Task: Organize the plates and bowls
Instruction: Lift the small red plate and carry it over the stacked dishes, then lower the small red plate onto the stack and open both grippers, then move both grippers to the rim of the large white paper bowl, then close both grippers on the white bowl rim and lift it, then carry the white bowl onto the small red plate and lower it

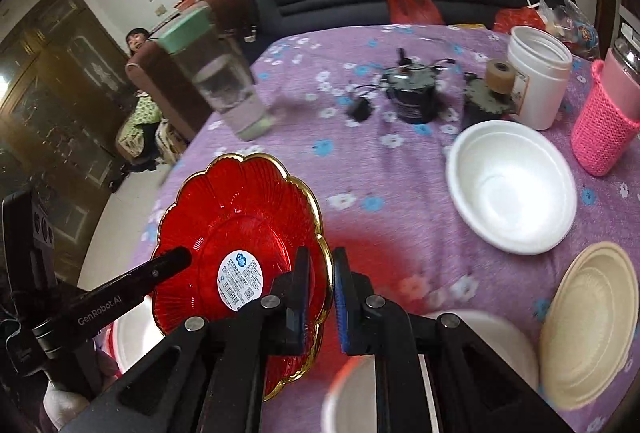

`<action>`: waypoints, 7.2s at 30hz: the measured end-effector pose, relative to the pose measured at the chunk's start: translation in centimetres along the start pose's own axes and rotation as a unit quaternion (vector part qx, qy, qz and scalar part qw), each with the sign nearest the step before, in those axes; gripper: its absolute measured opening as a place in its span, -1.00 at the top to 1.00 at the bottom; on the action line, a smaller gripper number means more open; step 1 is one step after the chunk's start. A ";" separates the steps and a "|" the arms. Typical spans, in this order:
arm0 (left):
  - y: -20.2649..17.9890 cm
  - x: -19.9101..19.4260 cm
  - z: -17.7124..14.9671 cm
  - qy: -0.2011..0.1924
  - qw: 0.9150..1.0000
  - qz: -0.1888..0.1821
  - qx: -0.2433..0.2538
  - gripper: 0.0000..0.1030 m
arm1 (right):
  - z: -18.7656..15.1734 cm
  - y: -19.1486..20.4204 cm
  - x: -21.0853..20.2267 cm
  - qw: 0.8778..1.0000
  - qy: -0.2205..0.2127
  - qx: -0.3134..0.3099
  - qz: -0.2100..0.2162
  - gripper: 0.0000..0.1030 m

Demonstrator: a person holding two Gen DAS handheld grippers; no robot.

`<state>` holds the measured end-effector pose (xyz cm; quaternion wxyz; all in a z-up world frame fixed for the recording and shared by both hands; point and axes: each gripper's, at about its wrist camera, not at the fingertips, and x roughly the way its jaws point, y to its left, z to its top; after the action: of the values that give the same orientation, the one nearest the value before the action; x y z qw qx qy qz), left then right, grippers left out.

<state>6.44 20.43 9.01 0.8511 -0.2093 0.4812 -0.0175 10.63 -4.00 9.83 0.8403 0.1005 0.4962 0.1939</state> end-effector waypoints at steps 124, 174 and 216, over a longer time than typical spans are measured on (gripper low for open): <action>-10.1 -2.1 -20.2 -0.026 0.990 -0.033 0.135 -0.68 | -19.9 -14.2 -10.3 0.954 -0.217 0.076 -0.195 -0.91; -14.1 7.2 -13.8 0.062 0.983 -0.019 0.171 0.73 | -16.8 -13.0 -4.4 0.982 -0.132 0.128 -0.034 0.70; 6.9 -8.8 -10.2 -0.041 0.996 0.079 0.014 0.72 | -11.0 11.8 1.1 0.993 -0.061 -0.051 0.089 0.70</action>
<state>-7.94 25.27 9.01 0.8718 -0.1594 0.4604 0.0514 -1.18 6.88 7.82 0.8521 0.1130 0.4230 0.2867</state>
